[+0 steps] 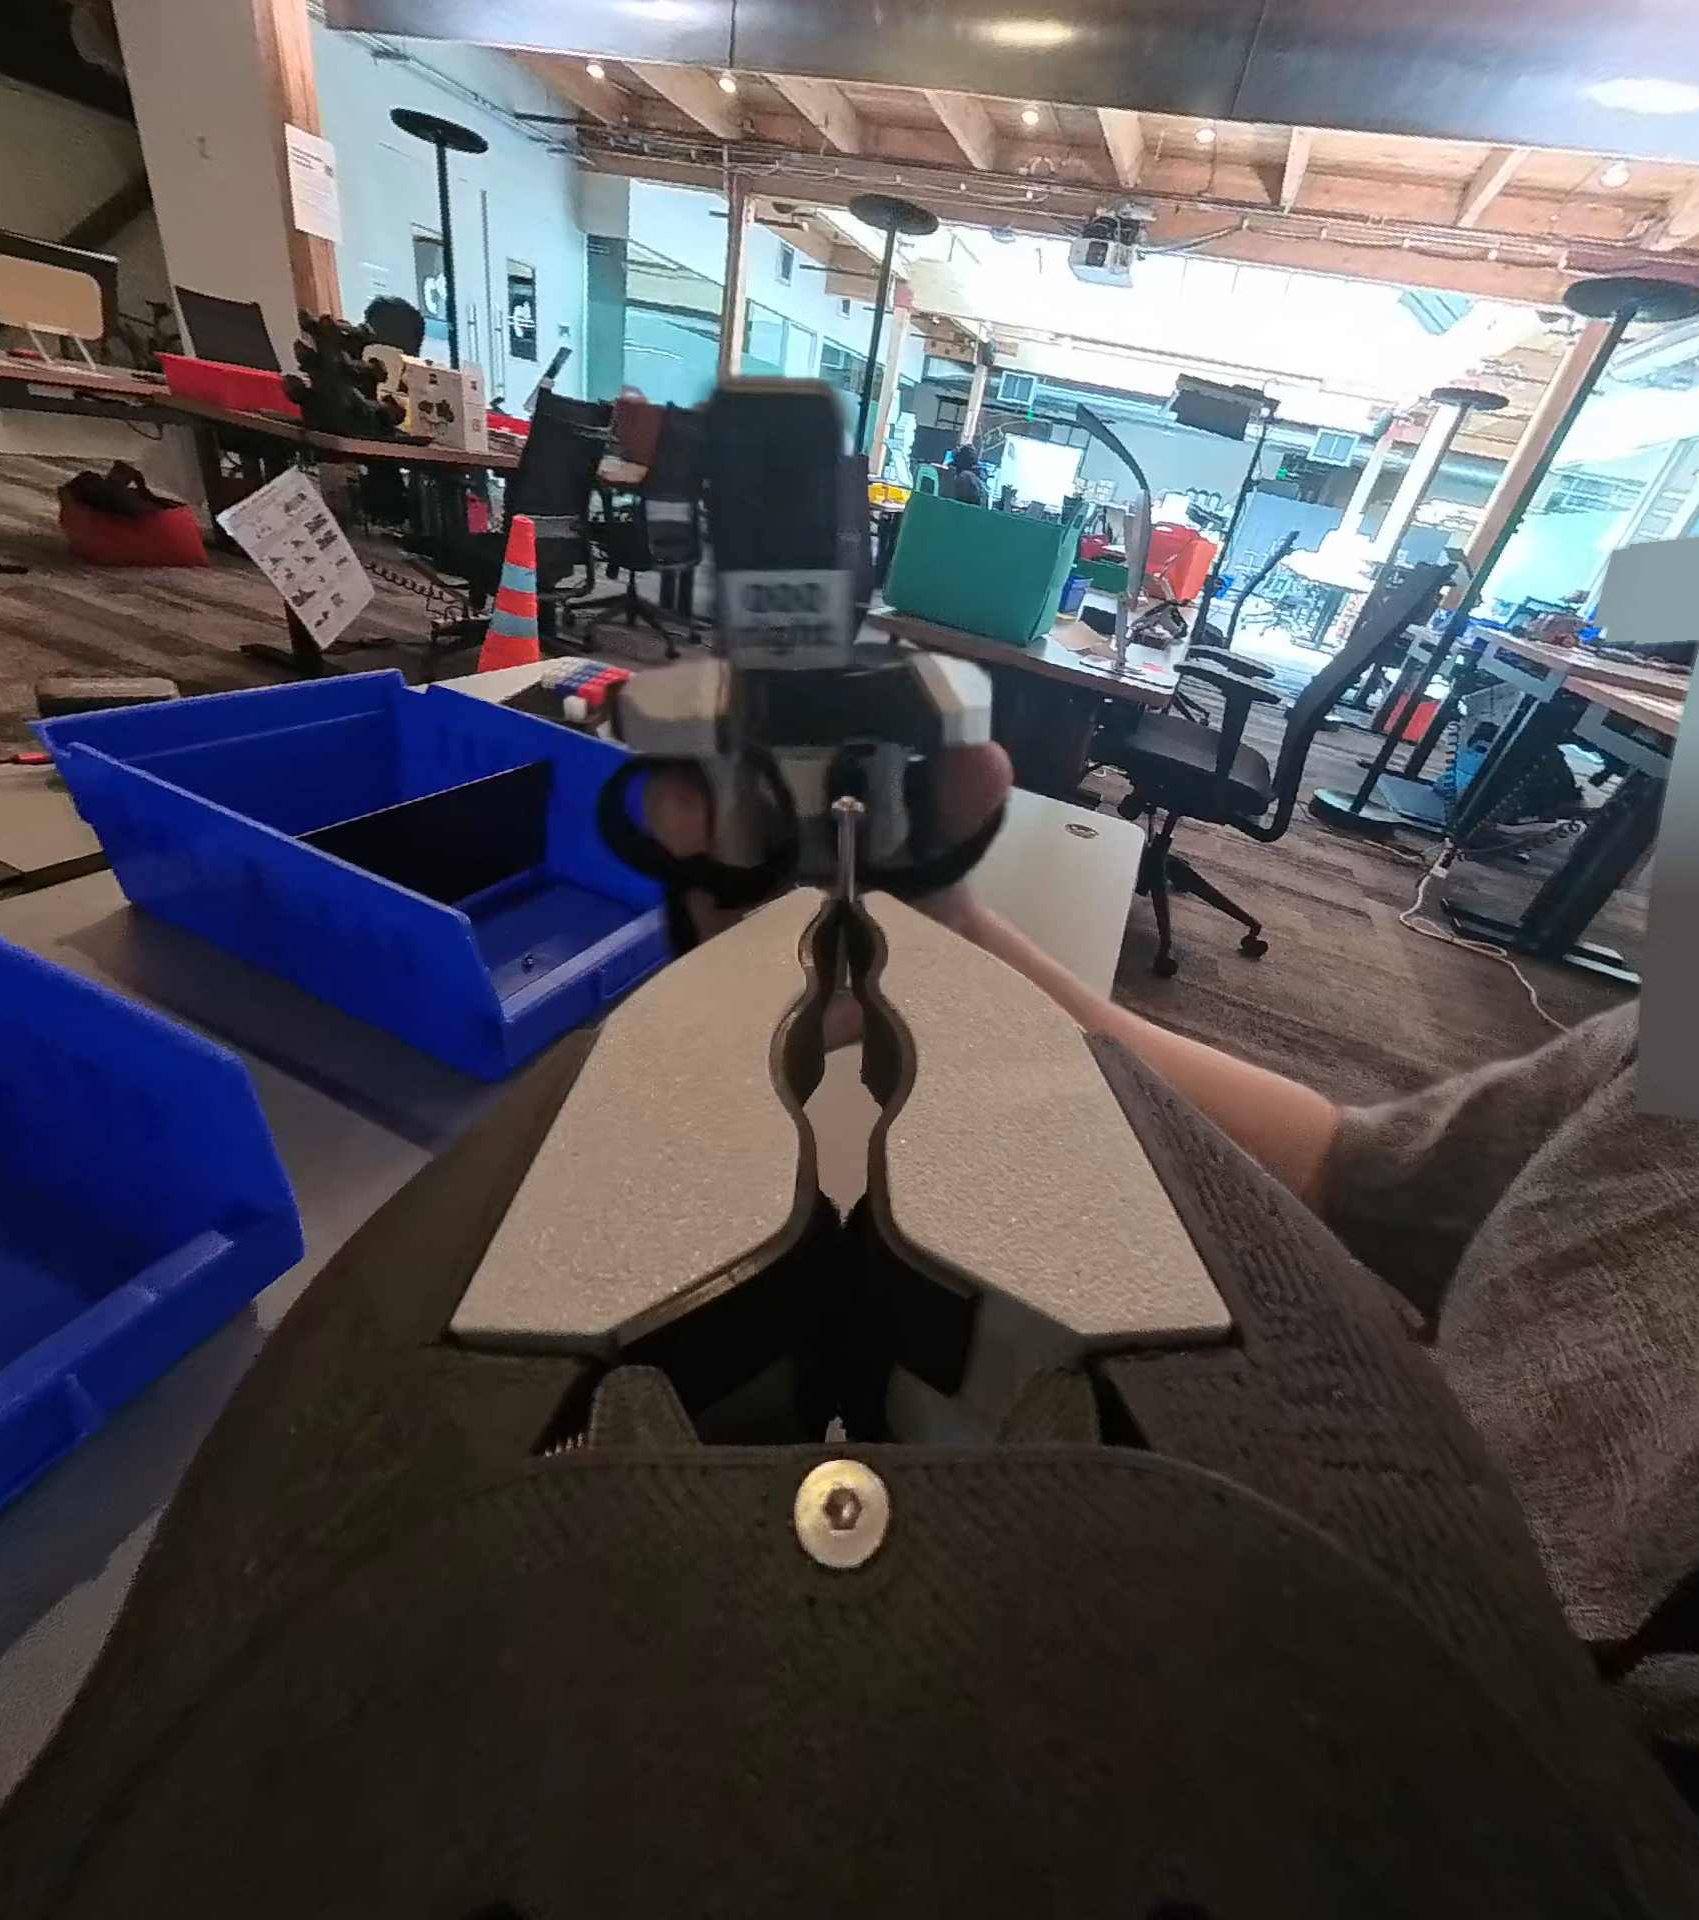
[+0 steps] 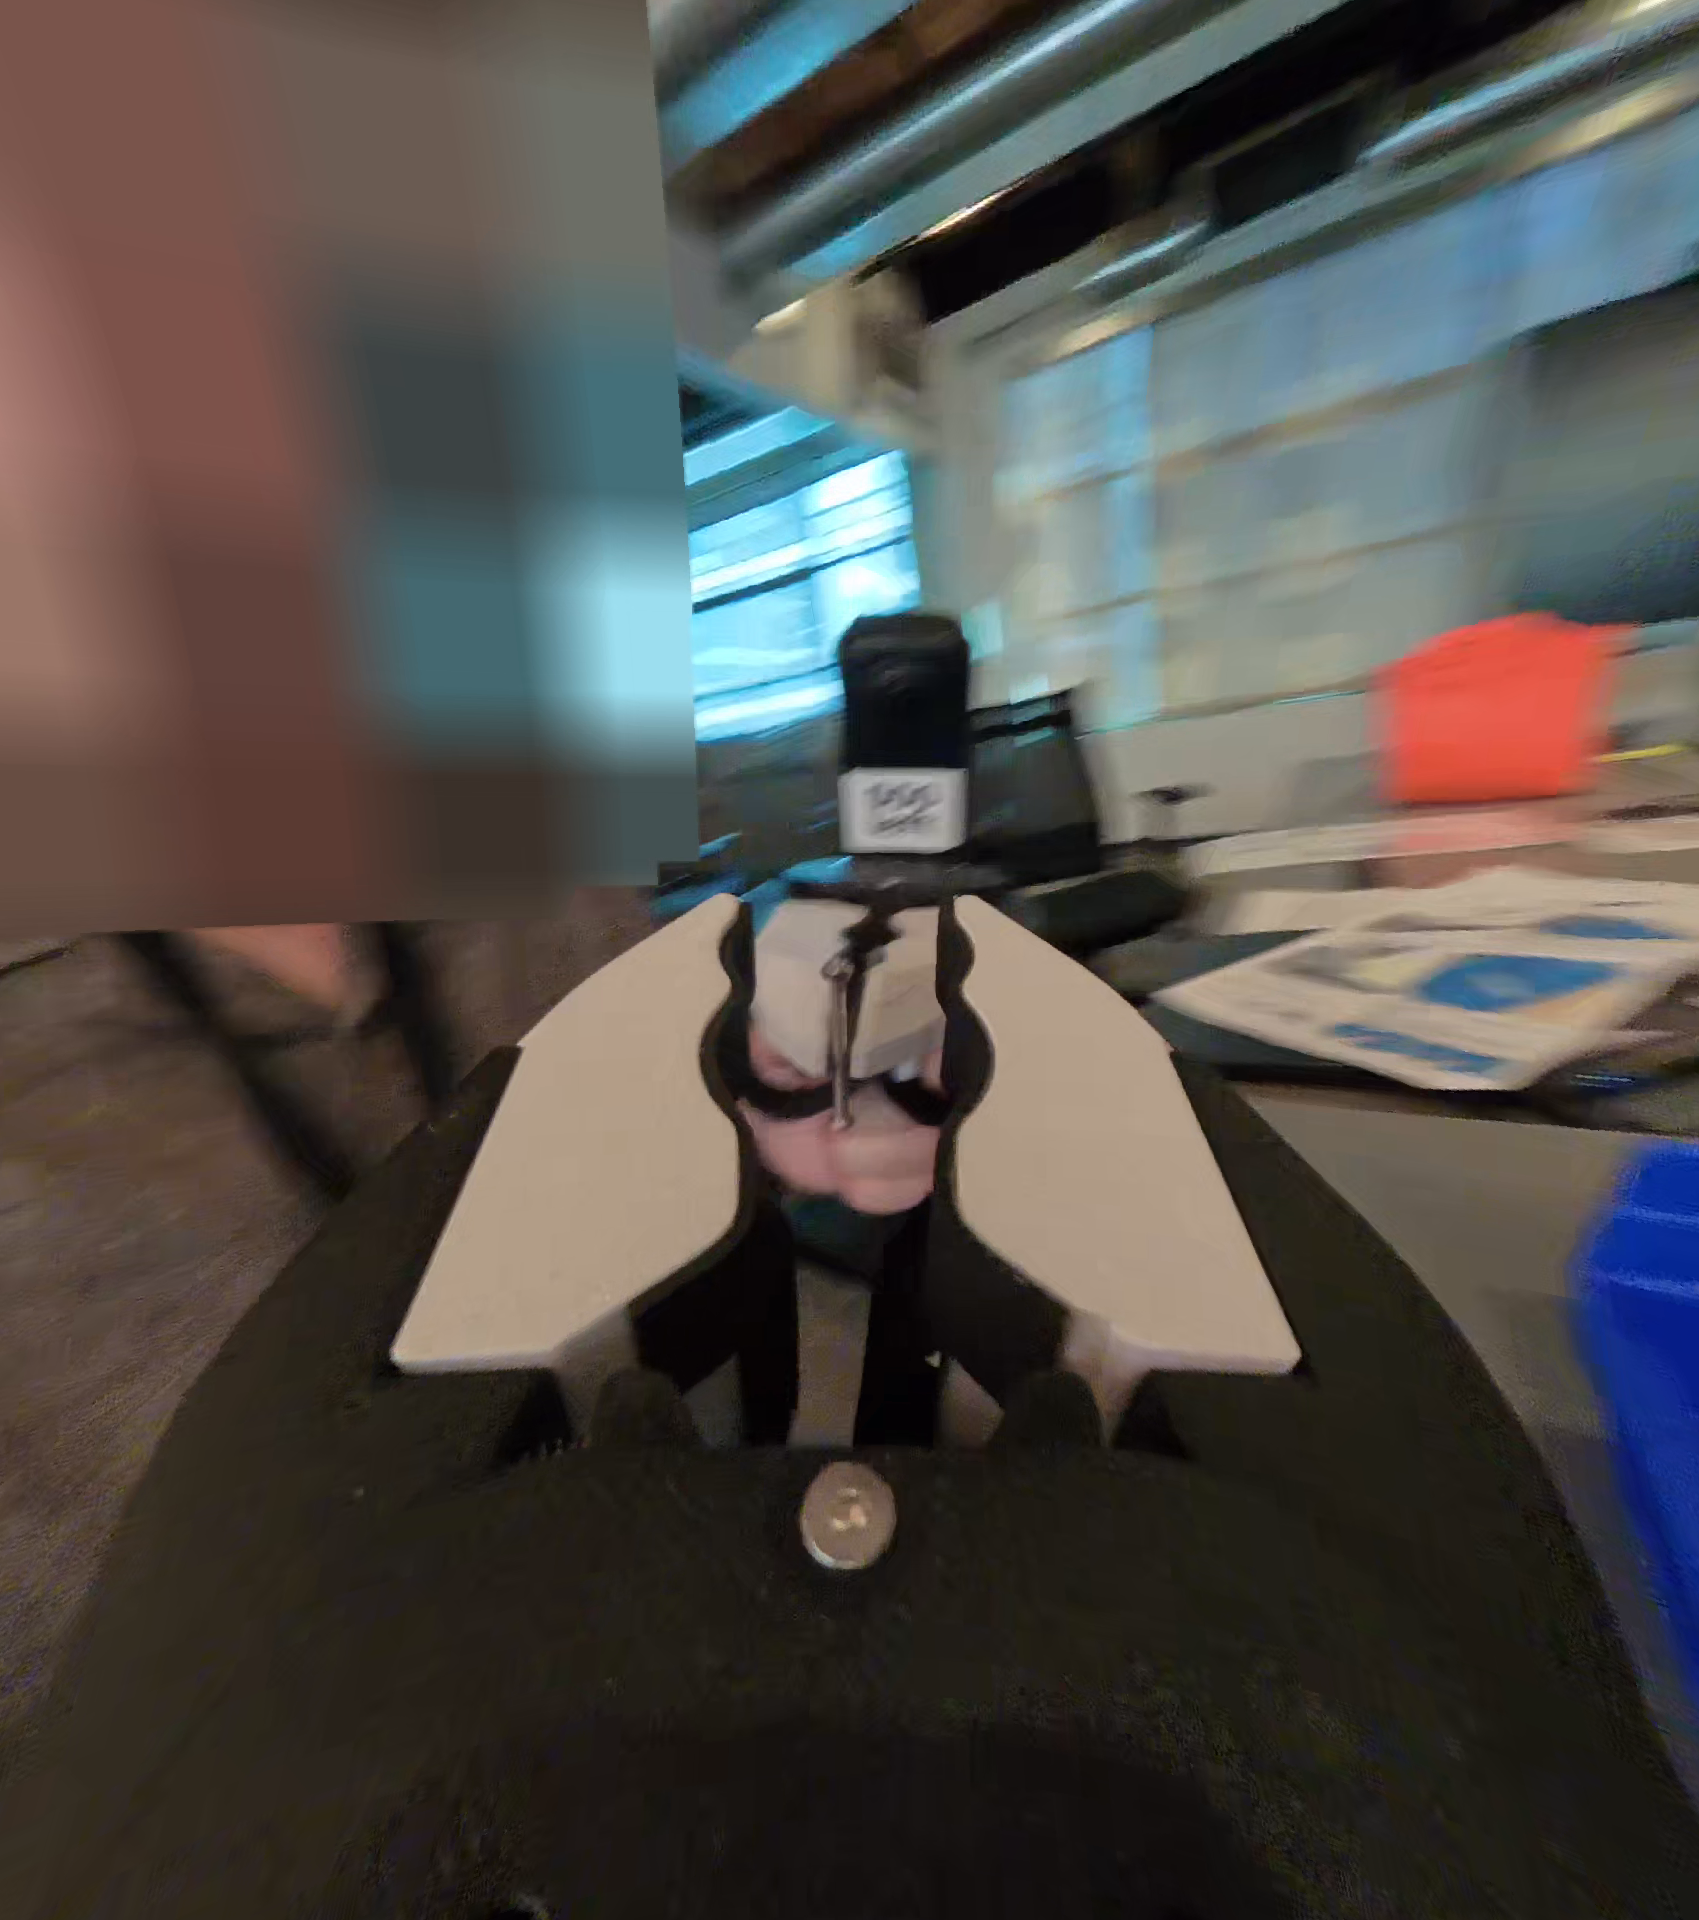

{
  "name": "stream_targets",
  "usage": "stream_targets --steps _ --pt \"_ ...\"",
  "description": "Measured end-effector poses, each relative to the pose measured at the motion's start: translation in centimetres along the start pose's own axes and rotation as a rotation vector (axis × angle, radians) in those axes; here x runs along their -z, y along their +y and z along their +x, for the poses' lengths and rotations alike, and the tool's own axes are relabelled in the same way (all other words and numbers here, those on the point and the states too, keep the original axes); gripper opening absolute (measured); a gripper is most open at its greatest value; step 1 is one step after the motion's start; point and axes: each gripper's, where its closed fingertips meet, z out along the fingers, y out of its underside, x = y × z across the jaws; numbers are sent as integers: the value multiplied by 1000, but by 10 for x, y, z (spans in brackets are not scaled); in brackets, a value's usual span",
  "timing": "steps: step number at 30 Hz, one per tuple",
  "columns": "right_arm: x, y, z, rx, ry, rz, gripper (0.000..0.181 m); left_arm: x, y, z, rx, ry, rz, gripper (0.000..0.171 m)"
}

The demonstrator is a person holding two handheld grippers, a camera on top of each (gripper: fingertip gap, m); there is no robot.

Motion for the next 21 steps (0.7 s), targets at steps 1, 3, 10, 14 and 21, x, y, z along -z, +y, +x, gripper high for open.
stream_targets --steps 1,3,10,14,21 --pt "3 -4 7 40 163 37 35 0 0 -2 1 -10 0 1" --pt "10 -1 13 155 469 43 34 2 0 -8 -2 -44 6 1" --pt "19 13 13 446 1122 -10 25 1 4 -21 -30 -146 7 1" --pt "10 13 16 465 1142 -15 24 1 5 -20 -56 -159 1 1" --pt "4 16 25 444 1139 -18 14 4 3 -20 -79 -174 3 2"
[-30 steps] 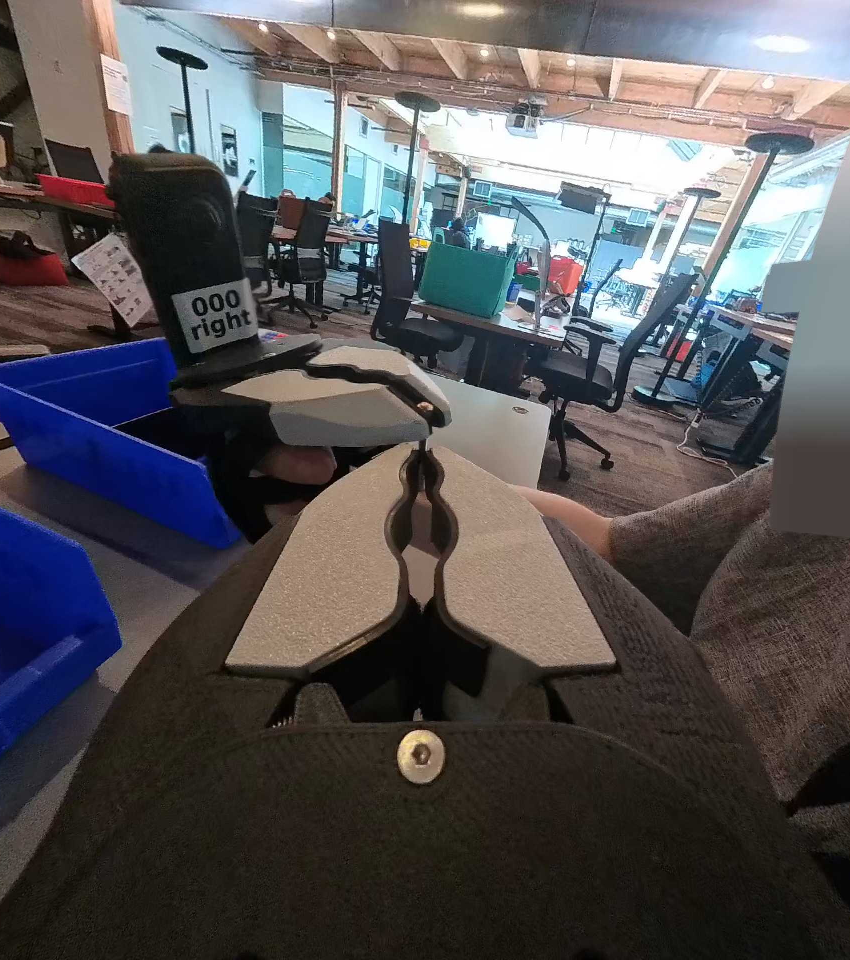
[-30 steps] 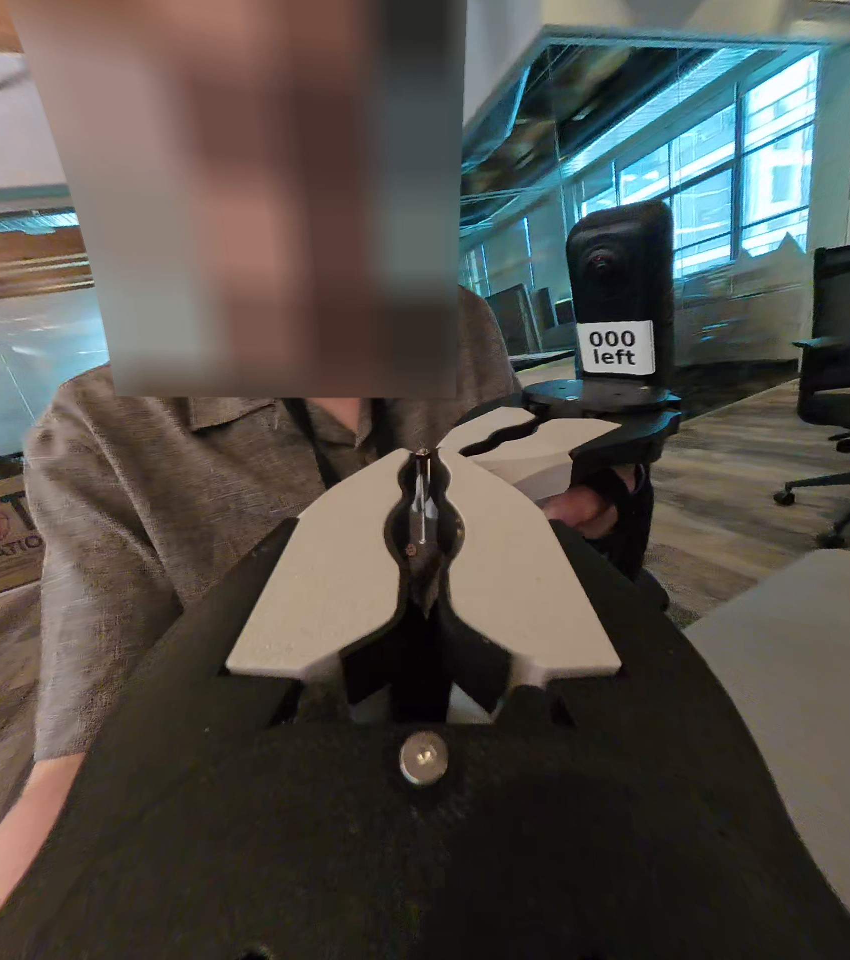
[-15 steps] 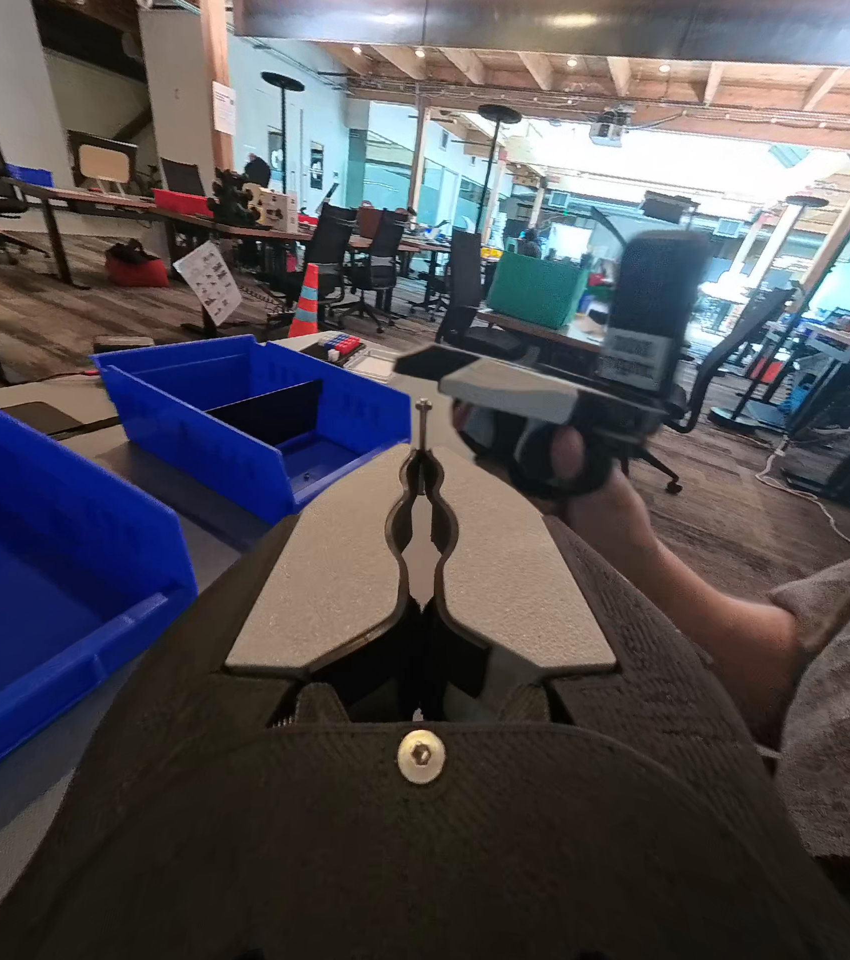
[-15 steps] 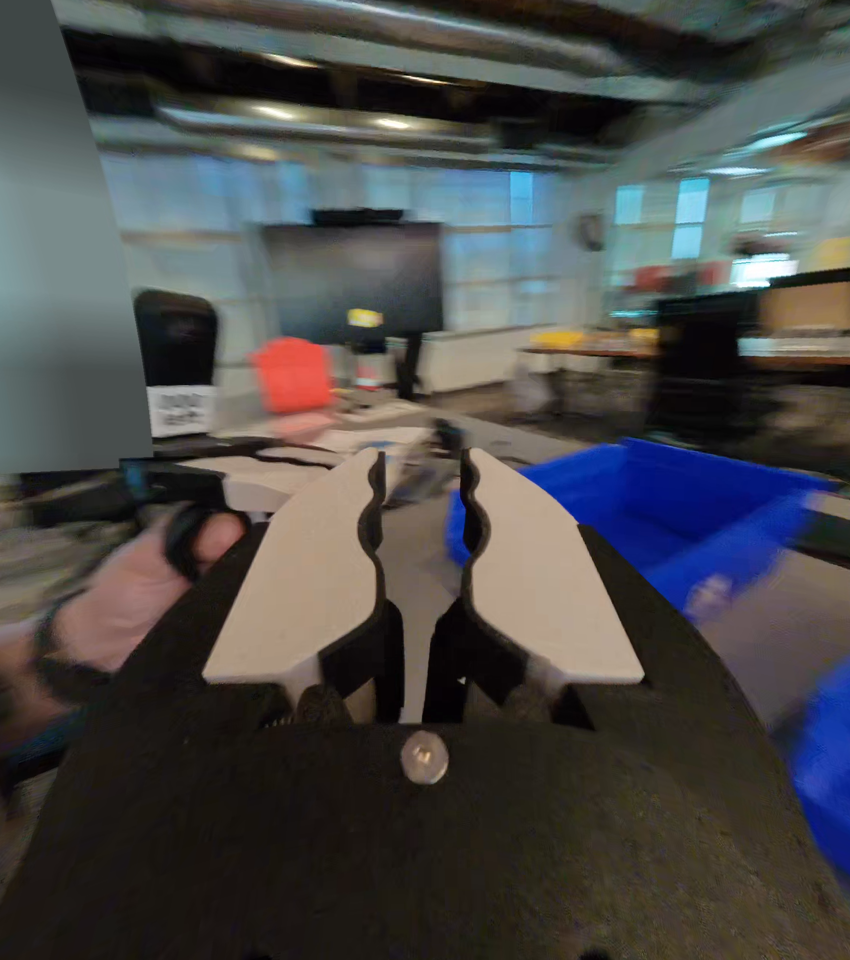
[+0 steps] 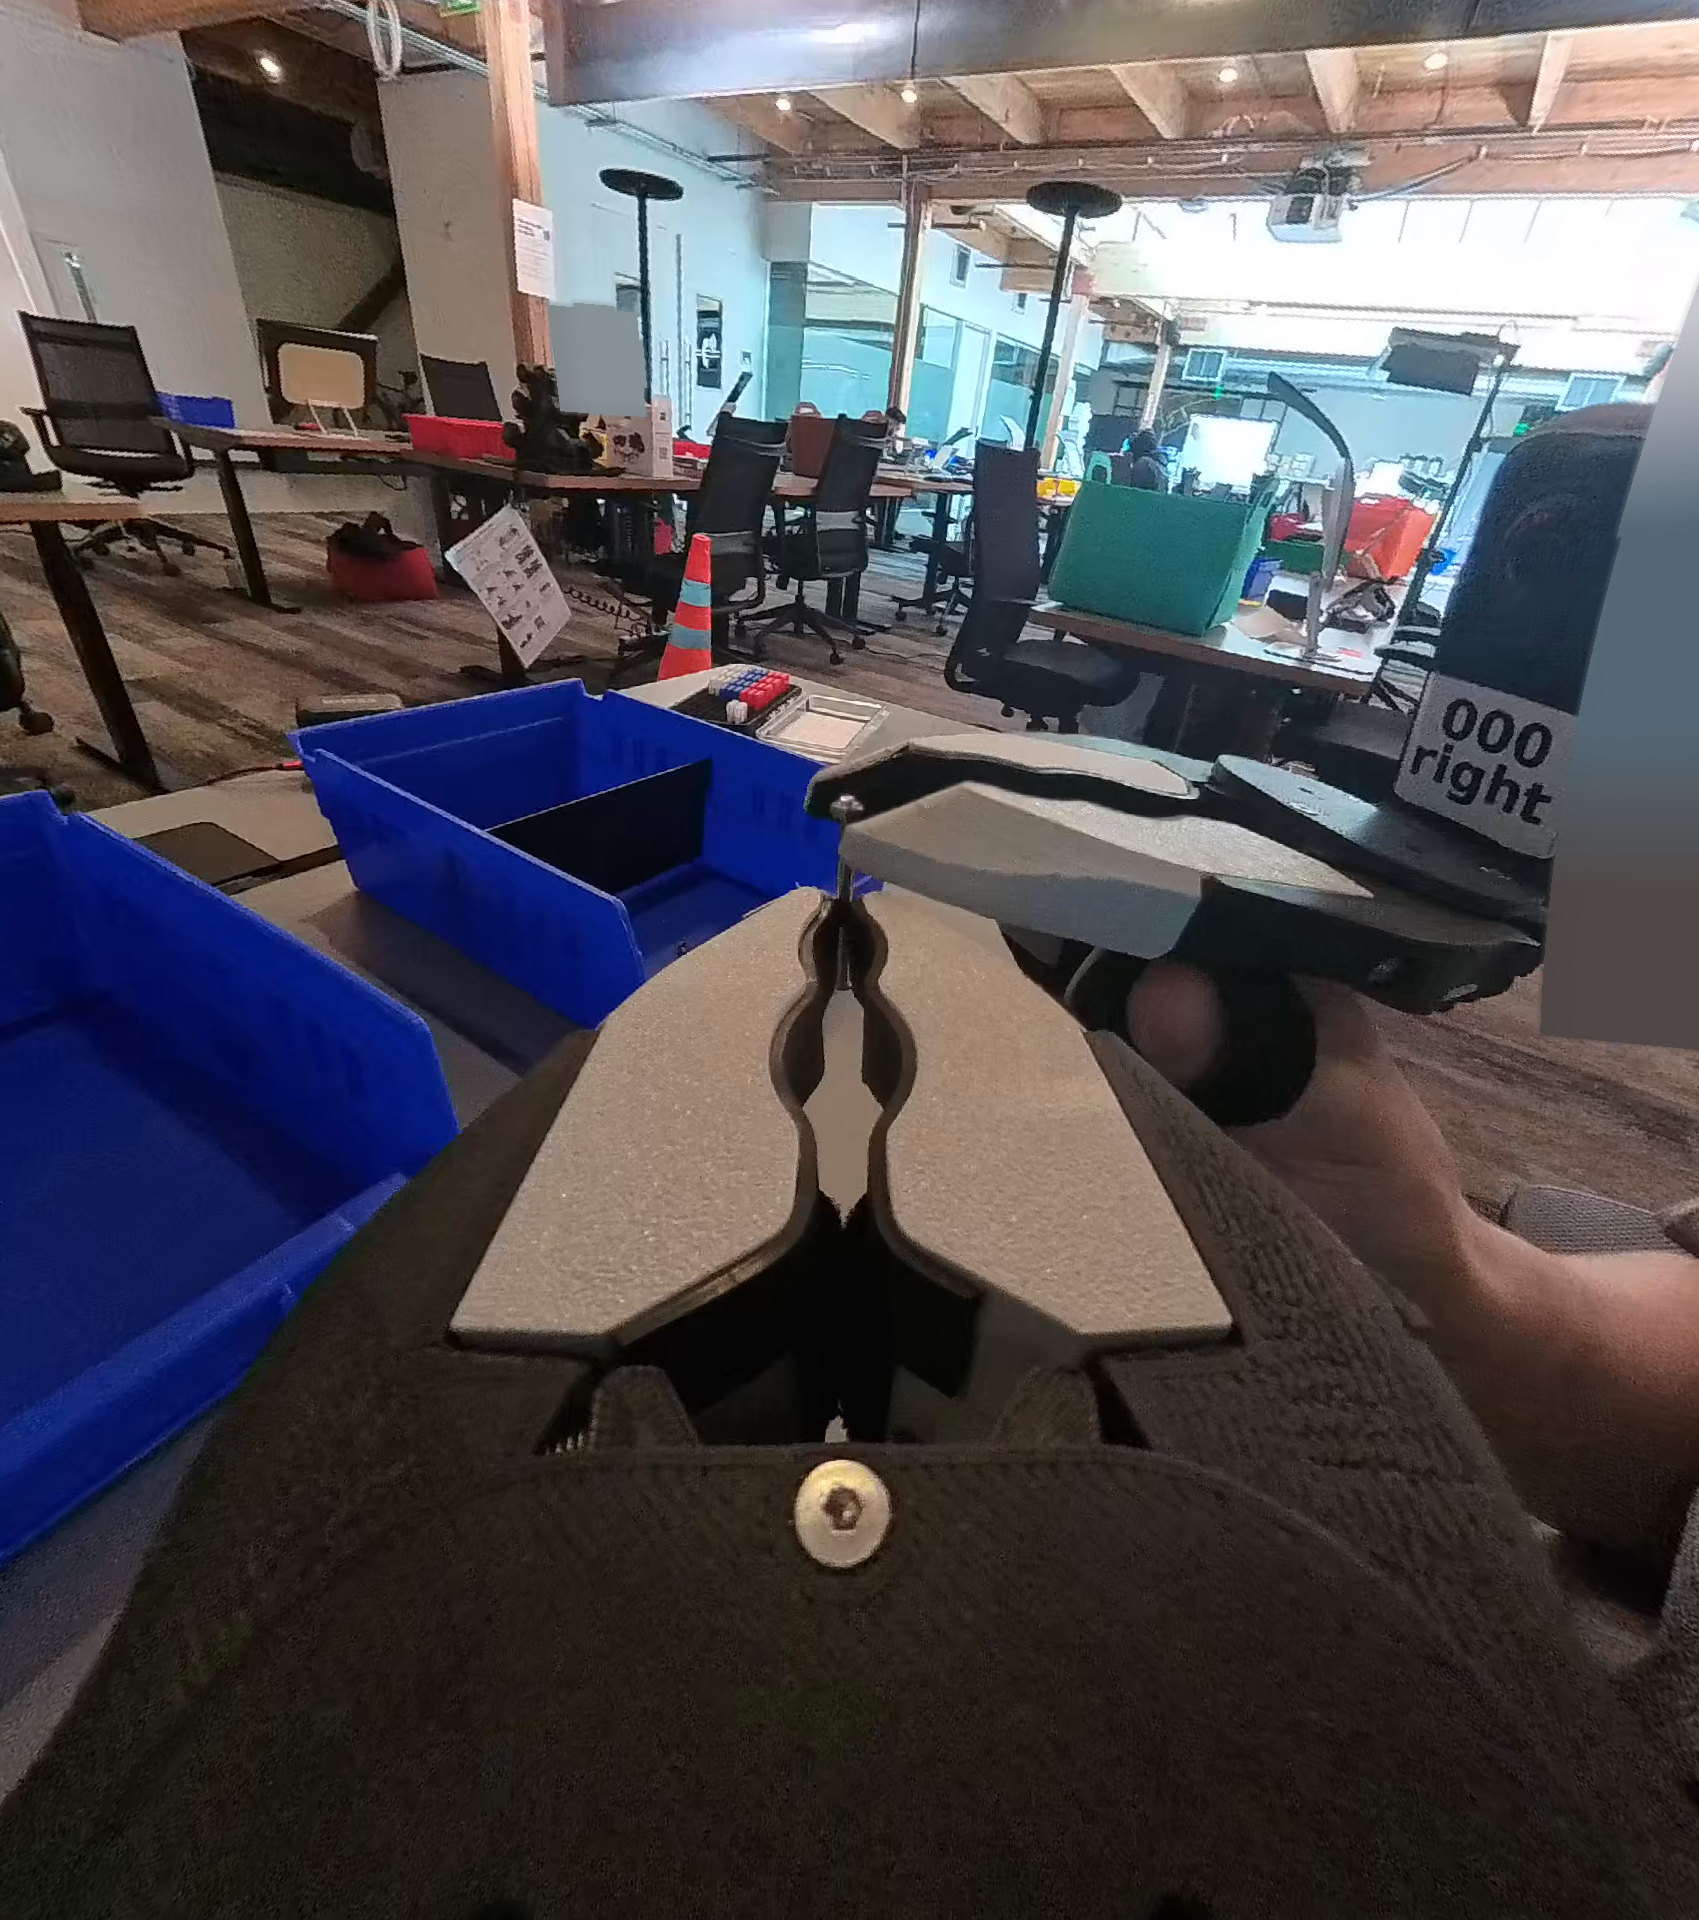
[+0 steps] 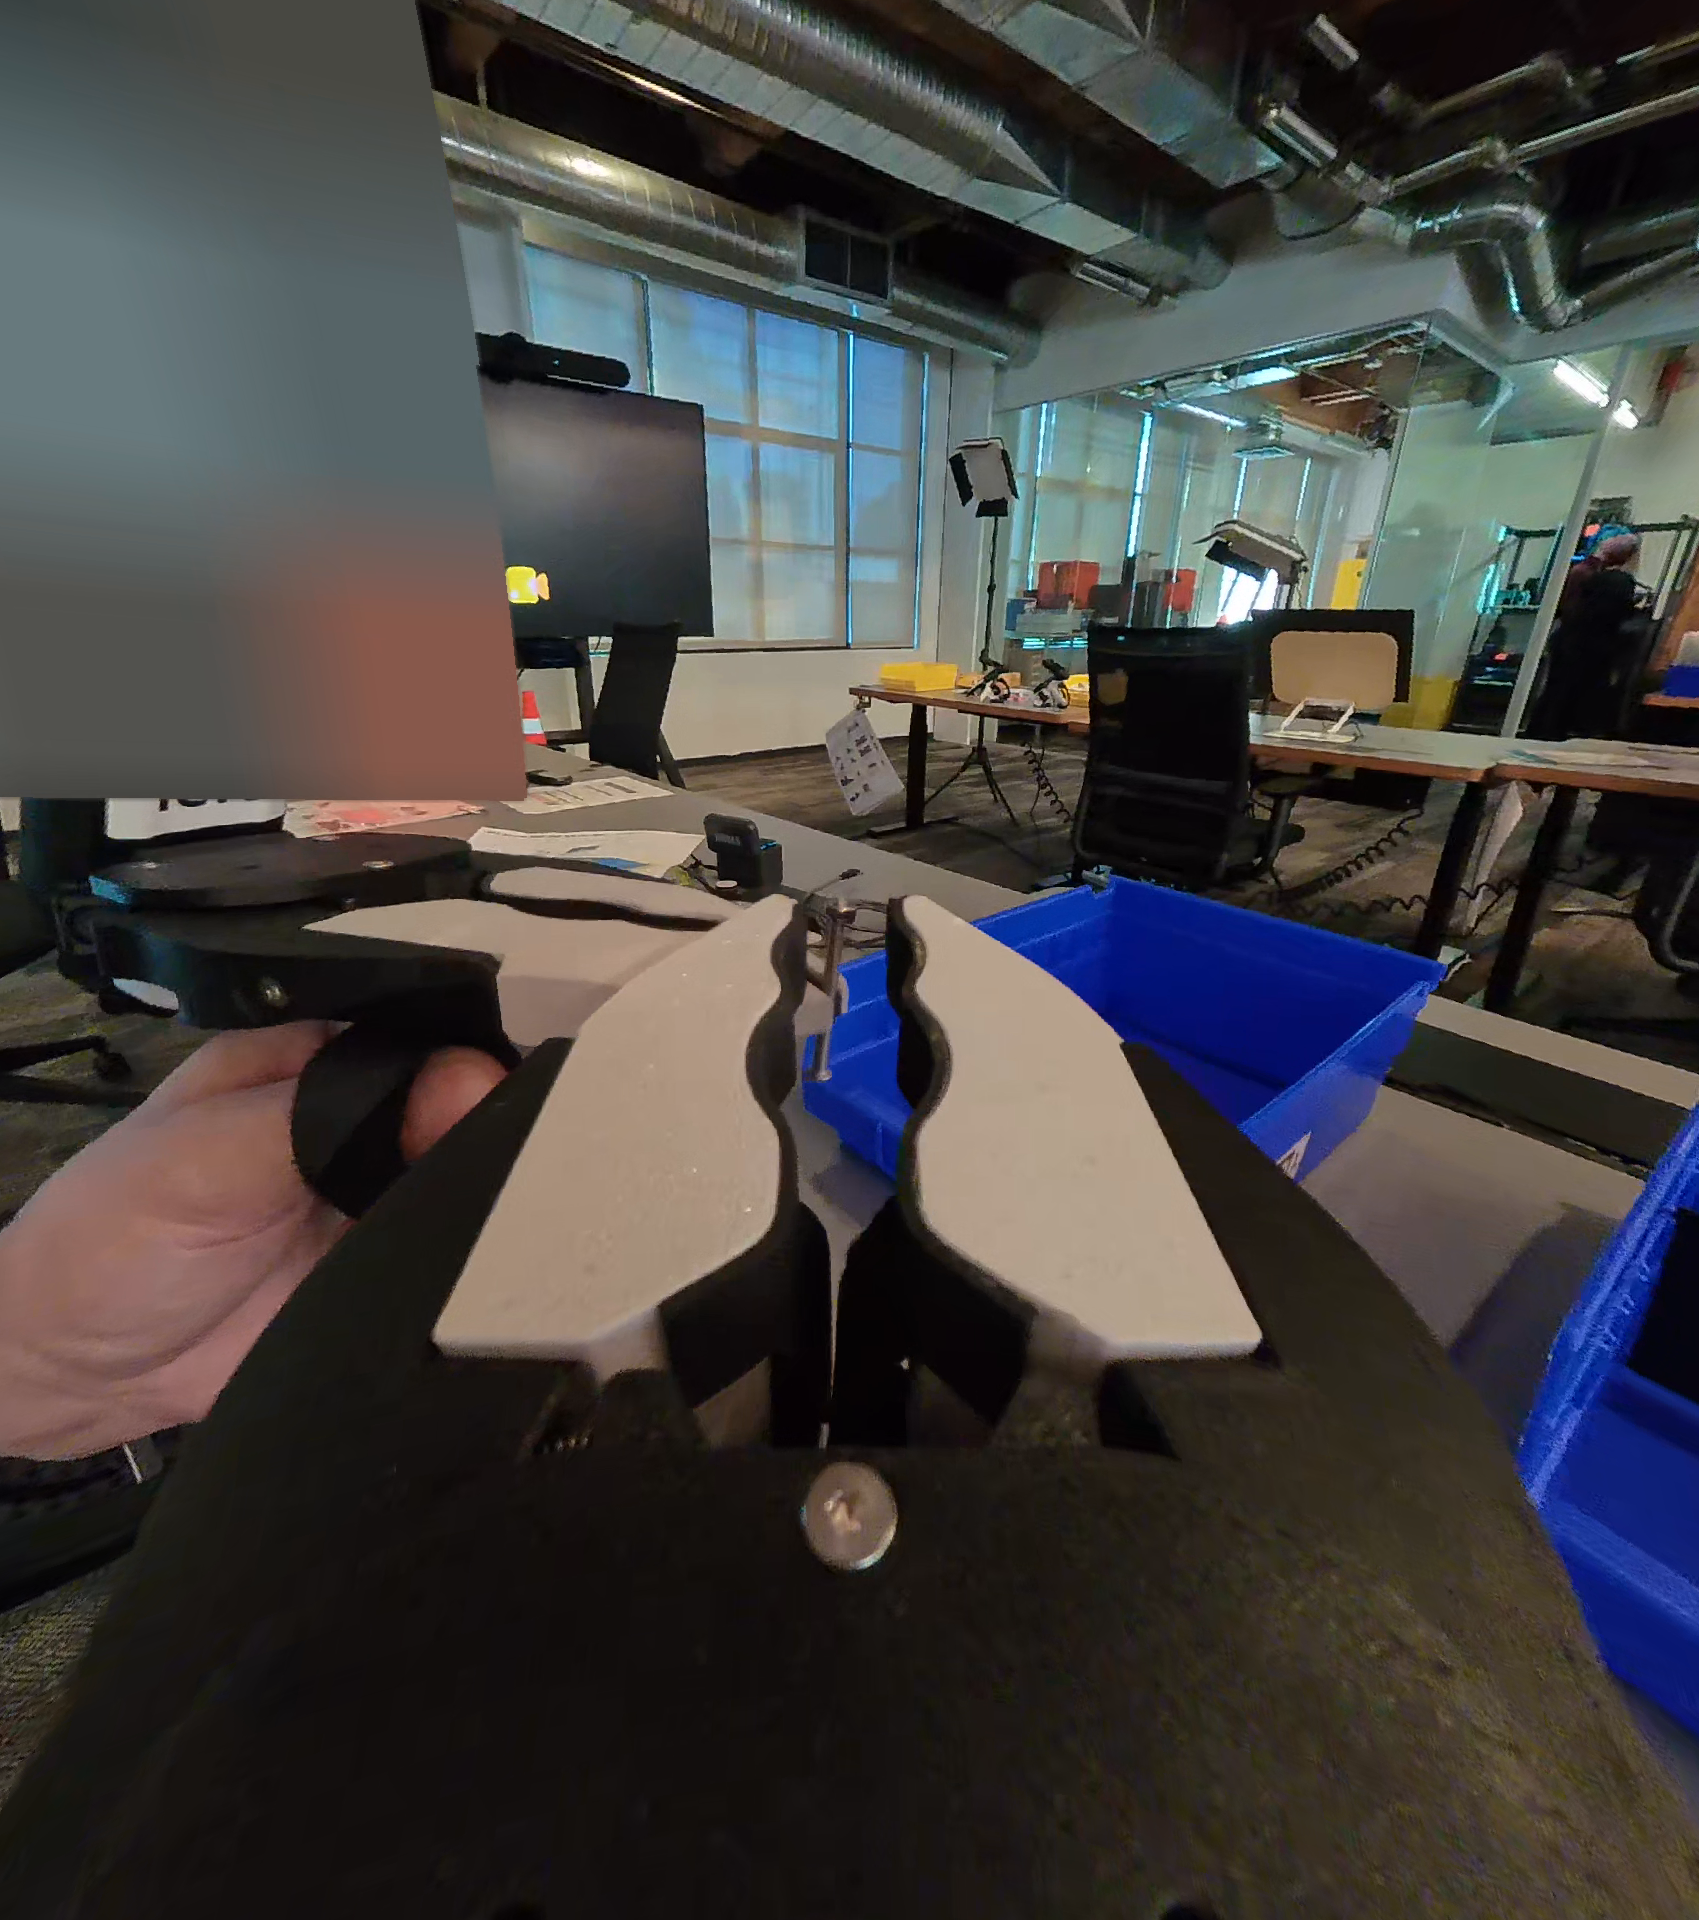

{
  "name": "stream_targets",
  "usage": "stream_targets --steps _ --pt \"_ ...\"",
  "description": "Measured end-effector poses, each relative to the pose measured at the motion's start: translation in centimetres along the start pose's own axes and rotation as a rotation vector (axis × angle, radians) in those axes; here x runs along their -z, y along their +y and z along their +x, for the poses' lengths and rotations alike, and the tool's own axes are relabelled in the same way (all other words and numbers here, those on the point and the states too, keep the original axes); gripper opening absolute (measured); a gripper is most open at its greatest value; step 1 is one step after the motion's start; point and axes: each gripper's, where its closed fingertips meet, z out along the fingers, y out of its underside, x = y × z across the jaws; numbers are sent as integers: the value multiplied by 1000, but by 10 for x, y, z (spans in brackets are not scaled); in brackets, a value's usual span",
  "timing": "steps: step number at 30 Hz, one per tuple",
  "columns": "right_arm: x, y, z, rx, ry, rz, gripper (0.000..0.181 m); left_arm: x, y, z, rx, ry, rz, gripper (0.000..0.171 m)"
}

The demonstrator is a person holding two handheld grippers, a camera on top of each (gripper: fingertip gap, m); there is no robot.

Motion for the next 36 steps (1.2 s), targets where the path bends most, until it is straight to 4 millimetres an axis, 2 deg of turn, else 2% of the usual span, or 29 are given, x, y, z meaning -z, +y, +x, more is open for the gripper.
stream_targets --steps 8,11,15,18,24,36 --pt "-1 -1 -2 1 -40 0 5 0 1 -1 -4 1 -4 2" --pt "0 -2 -4 -35 -145 7 5 0 0 1 -3 14 -3 1" --pt "1 -2 -2 -185 -328 11 4 -1 1 0 12 14 -11 2" --pt "-2 1 -1 -232 -400 -3 5 -2 3 -3 4 -7 -21 2" --pt "-8 1 -3 -230 -432 -15 4 -3 3 -7 1 -33 -23 10" --pt "-10 0 -14 -229 -457 -14 5 1 4 -6 1 -21 -30 2"
